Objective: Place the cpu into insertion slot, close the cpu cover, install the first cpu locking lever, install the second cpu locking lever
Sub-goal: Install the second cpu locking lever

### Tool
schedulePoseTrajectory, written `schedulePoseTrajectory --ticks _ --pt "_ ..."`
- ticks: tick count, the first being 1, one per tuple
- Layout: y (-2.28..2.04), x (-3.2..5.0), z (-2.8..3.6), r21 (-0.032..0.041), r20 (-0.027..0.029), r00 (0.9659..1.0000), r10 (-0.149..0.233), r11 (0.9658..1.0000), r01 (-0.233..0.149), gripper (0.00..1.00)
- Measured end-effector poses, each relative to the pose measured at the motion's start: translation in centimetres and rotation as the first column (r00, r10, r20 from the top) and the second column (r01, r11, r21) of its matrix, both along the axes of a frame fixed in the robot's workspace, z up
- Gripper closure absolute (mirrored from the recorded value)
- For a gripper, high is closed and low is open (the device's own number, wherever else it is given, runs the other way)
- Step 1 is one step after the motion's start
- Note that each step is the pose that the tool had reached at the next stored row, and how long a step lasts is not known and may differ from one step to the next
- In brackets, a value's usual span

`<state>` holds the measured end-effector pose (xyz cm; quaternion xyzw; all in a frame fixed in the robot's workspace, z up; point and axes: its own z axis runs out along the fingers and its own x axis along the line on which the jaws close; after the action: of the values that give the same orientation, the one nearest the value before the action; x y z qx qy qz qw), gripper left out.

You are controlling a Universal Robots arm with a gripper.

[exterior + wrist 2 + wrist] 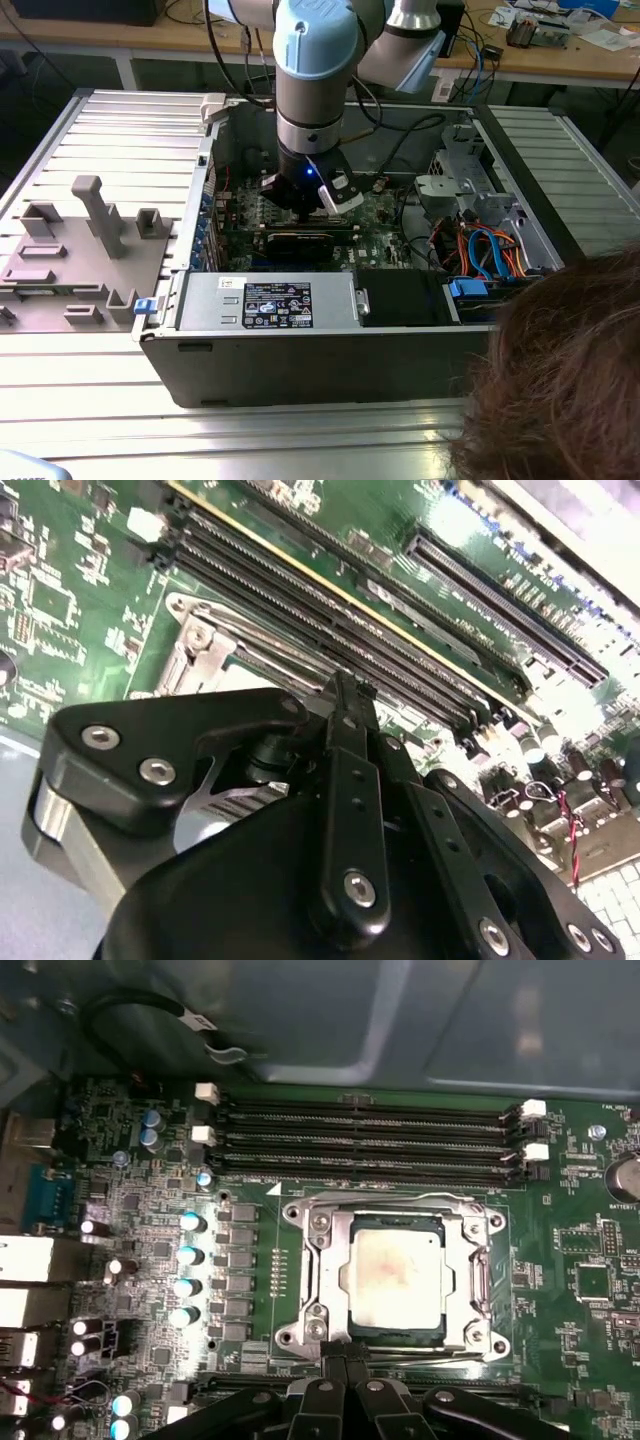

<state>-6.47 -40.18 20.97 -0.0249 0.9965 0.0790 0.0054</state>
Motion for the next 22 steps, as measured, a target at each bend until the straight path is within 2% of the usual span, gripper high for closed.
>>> schedulePoseTrajectory --ticks 4,6,12,15,22 --pt "0.05 0.20 0.00 -0.0118 -0.0021 1.0000 0.000 0.9999 0.000 0.89" --pt "0.04 0.25 0.01 -0.0154 -0.0028 1.0000 0.000 0.9999 0.000 0.89" --pt "0.05 0.27 0.00 -0.0159 -0.0030 1.0000 0.000 0.9999 0.000 0.89" --pt "0.05 0.38 0.00 -0.0213 -0.0030 1.0000 0.000 0.9998 0.000 0.89" --pt "0.05 1.66 0.00 -0.0232 -0.0030 1.0000 0.000 0.9997 0.000 0.89"
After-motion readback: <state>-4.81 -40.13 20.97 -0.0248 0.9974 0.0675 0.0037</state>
